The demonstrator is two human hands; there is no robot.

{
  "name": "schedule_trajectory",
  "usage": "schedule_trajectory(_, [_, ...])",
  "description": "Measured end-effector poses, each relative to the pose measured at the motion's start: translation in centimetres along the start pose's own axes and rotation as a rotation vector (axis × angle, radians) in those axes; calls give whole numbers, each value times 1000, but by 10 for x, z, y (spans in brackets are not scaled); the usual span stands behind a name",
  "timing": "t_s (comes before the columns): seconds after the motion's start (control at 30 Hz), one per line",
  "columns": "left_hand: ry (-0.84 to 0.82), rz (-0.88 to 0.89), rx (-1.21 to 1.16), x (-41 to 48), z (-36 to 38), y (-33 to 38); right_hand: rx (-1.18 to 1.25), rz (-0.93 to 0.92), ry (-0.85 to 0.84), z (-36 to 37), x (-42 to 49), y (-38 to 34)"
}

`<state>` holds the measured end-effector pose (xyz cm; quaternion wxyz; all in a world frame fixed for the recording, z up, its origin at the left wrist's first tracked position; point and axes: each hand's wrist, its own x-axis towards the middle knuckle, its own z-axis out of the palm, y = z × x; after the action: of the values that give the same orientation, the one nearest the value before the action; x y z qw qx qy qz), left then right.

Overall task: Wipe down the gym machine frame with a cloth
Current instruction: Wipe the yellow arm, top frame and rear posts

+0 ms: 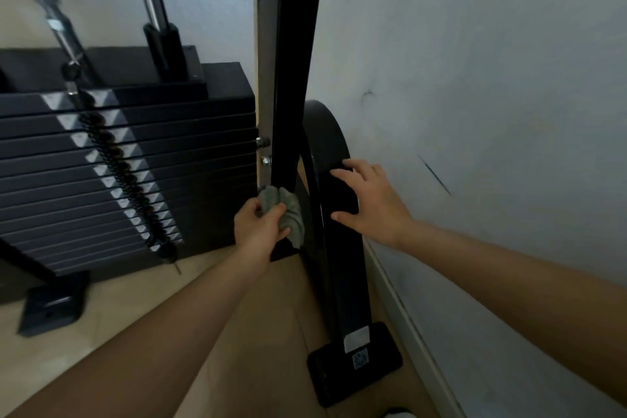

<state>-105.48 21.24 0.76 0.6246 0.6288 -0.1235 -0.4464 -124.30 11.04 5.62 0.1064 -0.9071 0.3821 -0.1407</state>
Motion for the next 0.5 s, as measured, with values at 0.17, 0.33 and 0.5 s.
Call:
schedule_trajectory(0.17, [2,56,-7,17,21,14,-155,-49,-13,9,12,1])
schedule_trajectory(0.33, [-122,-91,-261,25,44,19,-239,-64,-16,14,19,3])
schedule_trajectory(0.5, [-306,-250,-294,30,34,1,-241,-73,-6,15,16,1])
